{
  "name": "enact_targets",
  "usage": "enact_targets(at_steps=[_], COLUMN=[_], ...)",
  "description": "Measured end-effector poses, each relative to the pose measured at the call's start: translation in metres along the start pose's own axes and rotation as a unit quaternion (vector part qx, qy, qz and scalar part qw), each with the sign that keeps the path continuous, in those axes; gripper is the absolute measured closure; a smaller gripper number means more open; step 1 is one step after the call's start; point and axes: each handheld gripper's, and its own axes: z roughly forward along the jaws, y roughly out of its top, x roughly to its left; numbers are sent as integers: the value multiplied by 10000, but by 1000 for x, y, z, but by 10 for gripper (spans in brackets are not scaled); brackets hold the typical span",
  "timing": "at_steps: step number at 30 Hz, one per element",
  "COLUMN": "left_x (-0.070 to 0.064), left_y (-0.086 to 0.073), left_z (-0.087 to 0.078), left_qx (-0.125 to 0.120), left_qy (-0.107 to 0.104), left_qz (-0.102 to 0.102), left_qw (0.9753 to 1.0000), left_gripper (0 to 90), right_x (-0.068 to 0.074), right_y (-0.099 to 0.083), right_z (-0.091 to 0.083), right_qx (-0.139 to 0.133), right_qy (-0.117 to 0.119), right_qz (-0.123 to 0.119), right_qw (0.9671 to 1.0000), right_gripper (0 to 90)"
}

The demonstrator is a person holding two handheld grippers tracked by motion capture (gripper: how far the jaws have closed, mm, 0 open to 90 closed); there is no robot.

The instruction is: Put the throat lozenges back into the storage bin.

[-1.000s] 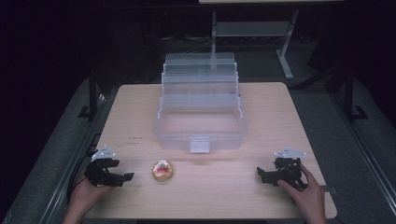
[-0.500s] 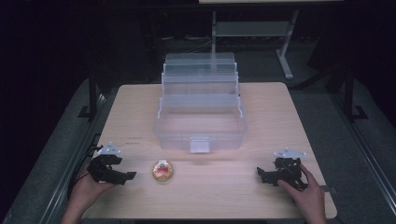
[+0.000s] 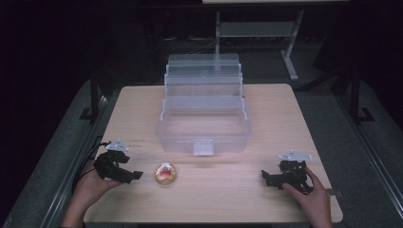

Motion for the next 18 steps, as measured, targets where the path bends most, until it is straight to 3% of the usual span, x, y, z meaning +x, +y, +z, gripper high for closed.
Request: enact_targets(at_steps=[18], left_x=[-12], left_y=[27], left_z=[6], left_qx=[119], left_qy=[-175], left_qz=[314], left_qw=[9993], left_gripper=[157], right_x=[0], right_y=[0], right_z=[0], right_qx=[1], right_qy=[0], right_qz=[-1], right_qw=[10000], right_gripper=[0])
